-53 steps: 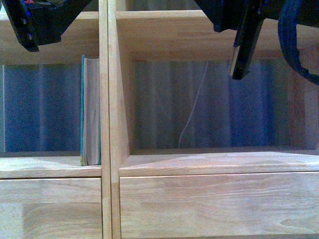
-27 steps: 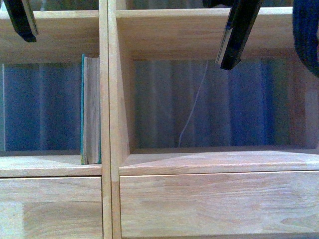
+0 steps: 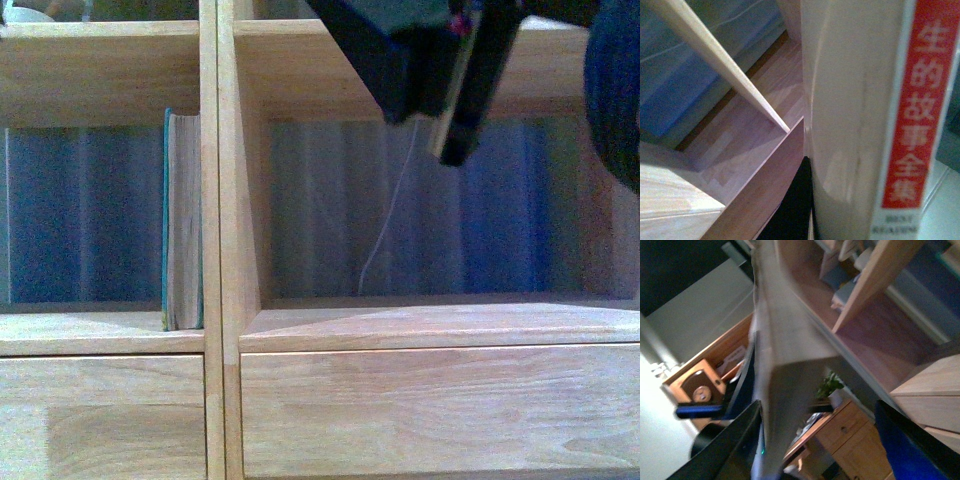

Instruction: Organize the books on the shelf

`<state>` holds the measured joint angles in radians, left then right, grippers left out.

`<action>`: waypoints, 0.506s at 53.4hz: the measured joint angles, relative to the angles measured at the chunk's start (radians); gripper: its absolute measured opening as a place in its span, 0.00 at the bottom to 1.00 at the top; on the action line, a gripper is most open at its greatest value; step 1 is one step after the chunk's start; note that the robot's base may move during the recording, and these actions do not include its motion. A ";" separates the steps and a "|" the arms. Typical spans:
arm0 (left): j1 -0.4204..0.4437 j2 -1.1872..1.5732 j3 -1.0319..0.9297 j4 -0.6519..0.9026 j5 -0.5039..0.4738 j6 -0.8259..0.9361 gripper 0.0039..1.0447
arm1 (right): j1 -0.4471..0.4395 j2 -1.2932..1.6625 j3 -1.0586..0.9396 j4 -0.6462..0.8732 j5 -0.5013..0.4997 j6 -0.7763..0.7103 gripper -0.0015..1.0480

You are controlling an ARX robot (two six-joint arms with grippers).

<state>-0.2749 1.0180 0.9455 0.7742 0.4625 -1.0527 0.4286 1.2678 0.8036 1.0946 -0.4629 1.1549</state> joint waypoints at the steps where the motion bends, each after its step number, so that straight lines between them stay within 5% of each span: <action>1: 0.009 -0.017 0.000 -0.016 -0.004 0.017 0.06 | -0.013 0.000 -0.005 -0.004 -0.001 0.000 0.77; 6: 0.094 -0.112 0.000 -0.154 -0.064 0.157 0.06 | -0.119 -0.027 -0.057 -0.045 -0.026 -0.002 0.94; 15: 0.328 -0.150 0.014 -0.370 -0.187 0.481 0.06 | -0.338 -0.174 -0.145 -0.098 -0.142 -0.002 0.93; 20: 0.490 -0.072 0.017 -0.360 -0.195 0.663 0.06 | -0.550 -0.314 -0.210 -0.080 -0.261 0.055 0.93; 27: 0.558 0.060 0.043 -0.283 -0.226 0.865 0.06 | -0.753 -0.429 -0.284 0.005 -0.386 0.179 0.93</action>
<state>0.2836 1.0779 0.9886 0.4911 0.2363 -0.1879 -0.3241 0.8387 0.5198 1.1000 -0.8486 1.3338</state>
